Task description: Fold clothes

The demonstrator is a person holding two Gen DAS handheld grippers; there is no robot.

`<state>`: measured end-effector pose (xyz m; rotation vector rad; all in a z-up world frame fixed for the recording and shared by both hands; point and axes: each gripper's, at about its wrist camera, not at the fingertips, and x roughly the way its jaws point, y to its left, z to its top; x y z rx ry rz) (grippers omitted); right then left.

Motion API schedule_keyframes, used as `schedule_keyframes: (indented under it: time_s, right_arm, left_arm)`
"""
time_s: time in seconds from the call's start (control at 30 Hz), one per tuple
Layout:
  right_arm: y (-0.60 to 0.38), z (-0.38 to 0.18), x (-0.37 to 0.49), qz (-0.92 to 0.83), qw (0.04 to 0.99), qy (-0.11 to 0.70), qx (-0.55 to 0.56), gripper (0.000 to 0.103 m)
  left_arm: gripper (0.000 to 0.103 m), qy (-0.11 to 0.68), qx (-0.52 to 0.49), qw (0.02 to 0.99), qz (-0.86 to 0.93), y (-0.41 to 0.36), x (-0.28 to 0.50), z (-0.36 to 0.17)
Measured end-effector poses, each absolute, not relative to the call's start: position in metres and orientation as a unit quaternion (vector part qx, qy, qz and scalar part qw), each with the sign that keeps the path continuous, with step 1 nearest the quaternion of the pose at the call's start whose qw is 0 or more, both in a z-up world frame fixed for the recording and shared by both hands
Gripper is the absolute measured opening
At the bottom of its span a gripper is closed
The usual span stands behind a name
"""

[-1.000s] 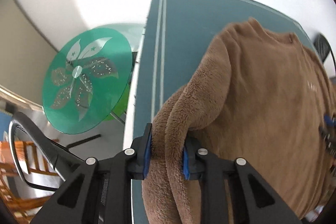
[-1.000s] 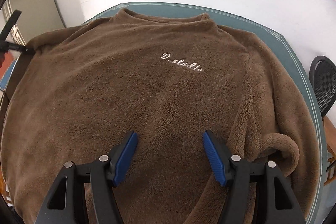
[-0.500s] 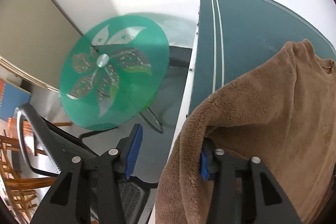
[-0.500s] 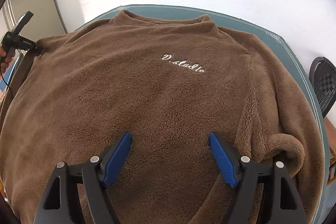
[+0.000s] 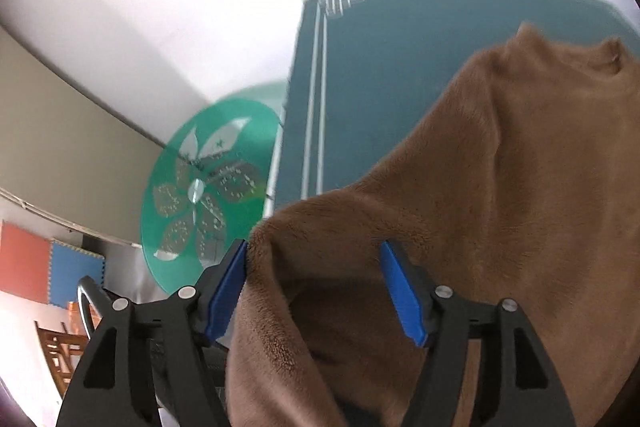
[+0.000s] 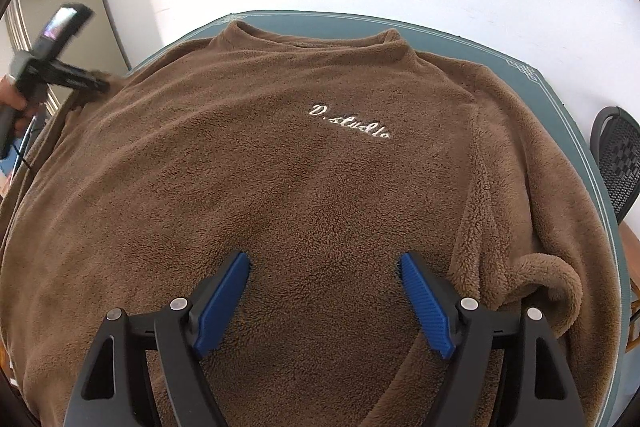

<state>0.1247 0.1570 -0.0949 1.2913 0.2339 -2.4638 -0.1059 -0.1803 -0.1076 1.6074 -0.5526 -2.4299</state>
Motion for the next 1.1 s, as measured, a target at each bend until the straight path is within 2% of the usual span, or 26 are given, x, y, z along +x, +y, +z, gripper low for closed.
schedule_keyframes:
  time_s: [0.1,0.3,0.43,0.63,0.87,1.03,1.1]
  right_arm:
    - [0.166,-0.093,0.122,-0.869,0.176,0.068,0.457,0.08]
    - [0.201,-0.086,0.121,-0.871,0.192,0.007,0.452,0.08]
    - [0.23,-0.063,0.139,-0.885,0.193,-0.02,0.424,0.08]
    - [0.273,-0.045,0.176,-0.904,0.112,0.059,0.408,0.081]
    - [0.277,-0.073,0.197,-0.88,0.076,0.138,0.448,0.081]
    - [0.283,-0.083,0.186,-0.881,0.052,0.11,0.456,0.081]
    - [0.295,-0.081,0.181,-0.889,0.01,0.1,0.447,0.081]
  left_arm:
    - [0.08,-0.193,0.529,0.107,-0.819,-0.187,-0.109,-0.118]
    - [0.08,-0.183,0.532,0.112,-0.819,-0.194,-0.102,-0.112]
    - [0.08,-0.157,0.52,0.092,-0.834,-0.19,-0.081,-0.09]
    - [0.081,-0.127,0.511,0.018,-0.85,-0.169,-0.036,-0.061]
    - [0.082,-0.148,0.529,-0.017,-0.836,-0.143,0.012,-0.076]
    - [0.081,-0.123,0.553,0.008,-0.824,-0.142,0.012,-0.096]
    - [0.081,-0.113,0.556,0.017,-0.823,-0.147,0.01,-0.1]
